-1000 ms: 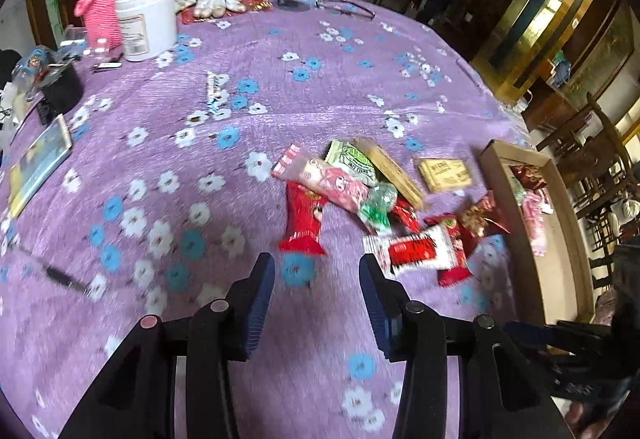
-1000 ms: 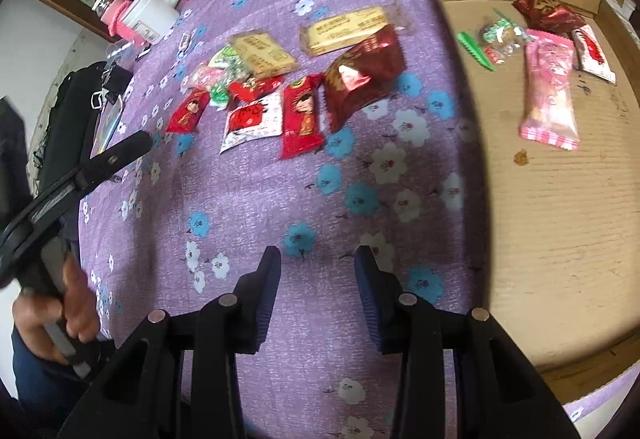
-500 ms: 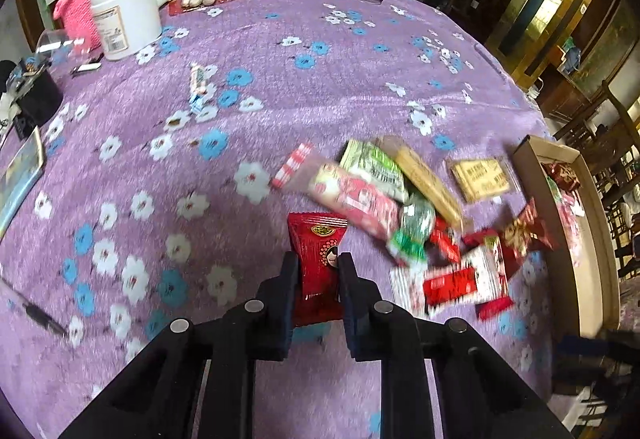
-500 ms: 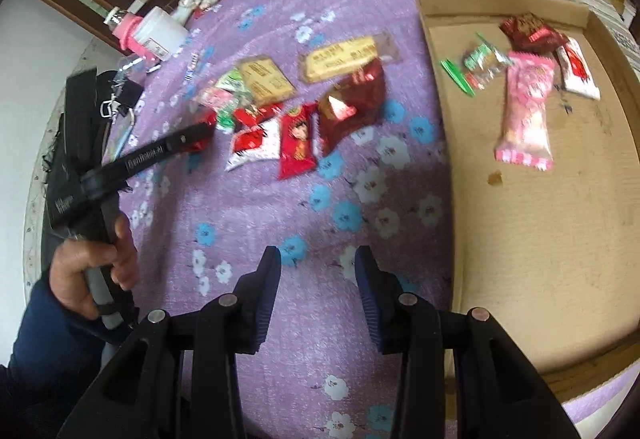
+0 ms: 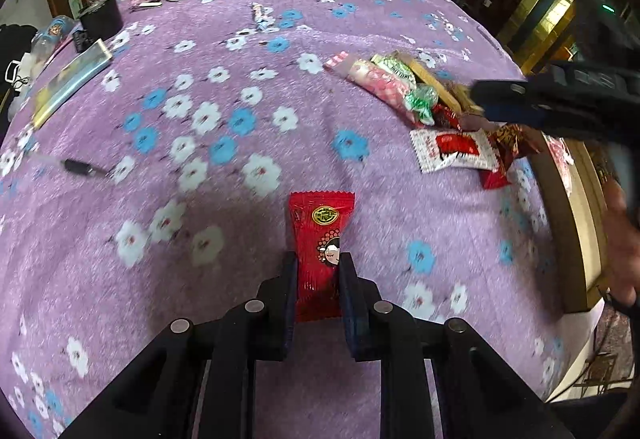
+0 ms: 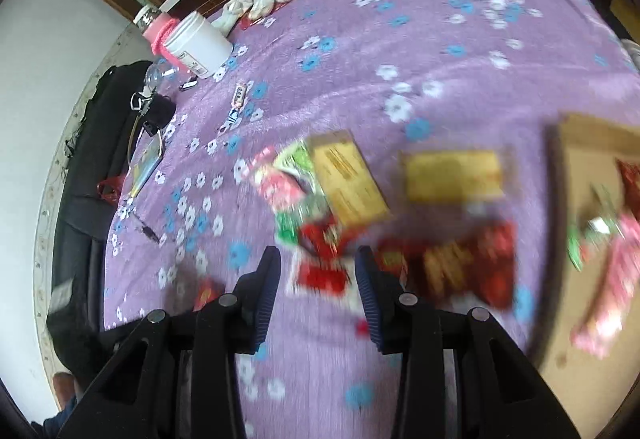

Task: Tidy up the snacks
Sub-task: 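Grasp red cartoon candy with left gripper while right grasps white-red packet, then carry red candy in left gripper while right carries white-red packet to tray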

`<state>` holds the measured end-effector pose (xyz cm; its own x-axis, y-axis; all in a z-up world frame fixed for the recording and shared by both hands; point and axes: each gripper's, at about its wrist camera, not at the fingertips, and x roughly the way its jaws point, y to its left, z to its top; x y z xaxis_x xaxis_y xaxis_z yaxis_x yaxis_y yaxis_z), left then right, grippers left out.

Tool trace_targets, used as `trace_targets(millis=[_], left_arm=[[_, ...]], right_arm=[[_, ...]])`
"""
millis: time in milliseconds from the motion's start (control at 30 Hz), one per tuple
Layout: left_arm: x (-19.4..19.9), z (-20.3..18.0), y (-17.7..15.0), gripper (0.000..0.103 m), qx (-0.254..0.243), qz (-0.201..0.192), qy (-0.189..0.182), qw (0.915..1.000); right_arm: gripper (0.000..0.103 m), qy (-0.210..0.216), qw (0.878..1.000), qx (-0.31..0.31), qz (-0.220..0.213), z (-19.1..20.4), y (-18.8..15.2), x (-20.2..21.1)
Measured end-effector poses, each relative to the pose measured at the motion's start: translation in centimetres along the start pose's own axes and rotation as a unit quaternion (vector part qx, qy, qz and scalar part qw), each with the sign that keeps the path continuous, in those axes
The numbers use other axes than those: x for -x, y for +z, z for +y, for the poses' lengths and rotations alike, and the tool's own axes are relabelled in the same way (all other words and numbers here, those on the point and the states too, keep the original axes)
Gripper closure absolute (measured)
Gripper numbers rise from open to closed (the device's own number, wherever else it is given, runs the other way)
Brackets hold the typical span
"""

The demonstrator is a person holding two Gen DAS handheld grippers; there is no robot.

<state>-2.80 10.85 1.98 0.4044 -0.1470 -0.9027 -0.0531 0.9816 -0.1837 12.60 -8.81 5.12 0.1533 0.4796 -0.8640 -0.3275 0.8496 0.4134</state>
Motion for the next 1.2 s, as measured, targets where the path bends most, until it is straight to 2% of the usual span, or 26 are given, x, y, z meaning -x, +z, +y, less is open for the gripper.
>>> trace_targets(millis=[167, 333, 367, 467, 667, 800, 833, 867, 900, 1000, 1200], left_arm=[[0.2, 0.6, -0.5, 0.084, 0.004, 0.000, 0.002, 1.0000], [0.1, 0.7, -0.3, 0.084, 0.003, 0.002, 0.000, 1.0000], [0.0, 0.6, -0.3, 0.084, 0.003, 0.001, -0.001, 1.0000], [-0.1, 0.7, 0.0, 0.084, 0.002, 0.000, -0.001, 1.0000], [-0.2, 0.7, 0.1, 0.084, -0.004, -0.001, -0.002, 1.0000], [-0.3, 0.6, 0.1, 0.084, -0.013, -0.002, -0.004, 0.9999], [-0.3, 0.6, 0.1, 0.084, -0.017, -0.003, -0.004, 0.9998], [-0.2, 0.6, 0.1, 0.084, -0.021, -0.005, -0.004, 0.9998], [-0.2, 0.5, 0.0, 0.084, -0.023, -0.006, -0.005, 0.9997], [-0.1, 0.5, 0.0, 0.084, -0.021, -0.008, -0.018, 0.9996], [-0.1, -1.1, 0.3, 0.084, -0.039, -0.012, -0.036, 0.9985]], right_arm=[[0.066, 0.007, 0.999, -0.011, 0.037, -0.6, -1.0, -2.2], [0.062, 0.055, 0.995, -0.002, 0.077, 0.9, -4.5, -2.0], [0.062, 0.052, 0.996, 0.002, 0.074, 1.2, -4.8, -1.8], [0.062, 0.000, 0.998, 0.020, 0.058, 1.9, -4.9, -1.5], [0.058, -0.017, 0.999, 0.005, 0.051, 2.5, -3.9, -2.2], [0.058, -0.071, 0.996, 0.024, 0.050, 3.4, -3.3, -3.4], [0.060, -0.081, 0.995, 0.030, 0.049, 3.4, -3.2, -3.7], [0.074, -0.088, 0.994, 0.037, 0.046, 3.6, -3.3, -3.6], [0.080, -0.089, 0.994, 0.043, 0.049, 3.8, -3.5, -3.6], [0.081, -0.097, 0.994, 0.042, 0.038, 3.6, -4.3, -2.8], [0.081, -0.057, 0.998, 0.004, 0.028, 2.7, -7.4, -0.9]])
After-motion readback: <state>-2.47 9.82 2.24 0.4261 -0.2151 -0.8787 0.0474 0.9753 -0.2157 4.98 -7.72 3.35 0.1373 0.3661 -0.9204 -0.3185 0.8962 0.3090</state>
